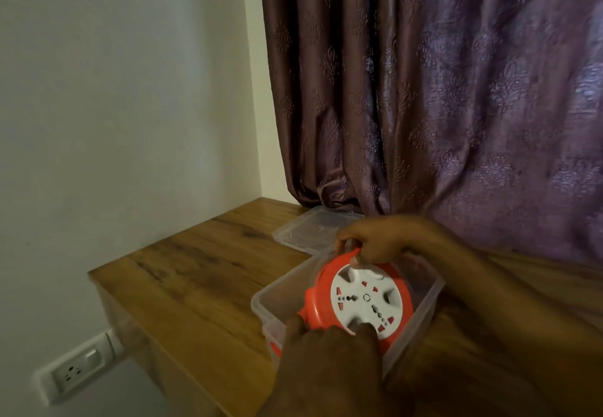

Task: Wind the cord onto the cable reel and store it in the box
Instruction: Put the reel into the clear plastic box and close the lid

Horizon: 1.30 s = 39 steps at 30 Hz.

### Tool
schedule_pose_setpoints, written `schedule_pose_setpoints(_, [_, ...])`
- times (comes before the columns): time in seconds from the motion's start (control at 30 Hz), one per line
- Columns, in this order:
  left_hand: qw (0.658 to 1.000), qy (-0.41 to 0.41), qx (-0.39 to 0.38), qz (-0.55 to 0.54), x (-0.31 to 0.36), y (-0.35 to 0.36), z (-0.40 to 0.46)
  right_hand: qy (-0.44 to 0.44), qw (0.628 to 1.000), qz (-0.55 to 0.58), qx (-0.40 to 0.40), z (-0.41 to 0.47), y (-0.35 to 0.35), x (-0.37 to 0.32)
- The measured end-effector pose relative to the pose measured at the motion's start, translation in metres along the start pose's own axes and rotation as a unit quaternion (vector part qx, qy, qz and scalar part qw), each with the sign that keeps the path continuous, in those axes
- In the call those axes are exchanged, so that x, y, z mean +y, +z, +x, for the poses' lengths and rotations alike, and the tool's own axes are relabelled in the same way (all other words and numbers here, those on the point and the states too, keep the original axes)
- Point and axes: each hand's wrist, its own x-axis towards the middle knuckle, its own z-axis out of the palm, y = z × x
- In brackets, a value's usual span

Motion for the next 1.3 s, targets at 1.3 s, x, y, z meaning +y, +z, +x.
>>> schedule_pose_setpoints(1.3, [0.973, 0.113, 0.110, 0.166, -0.161, -0.011, 0.240, -0.043, 0.890, 0.351, 0.287, 0.011, 0.015, 0.077])
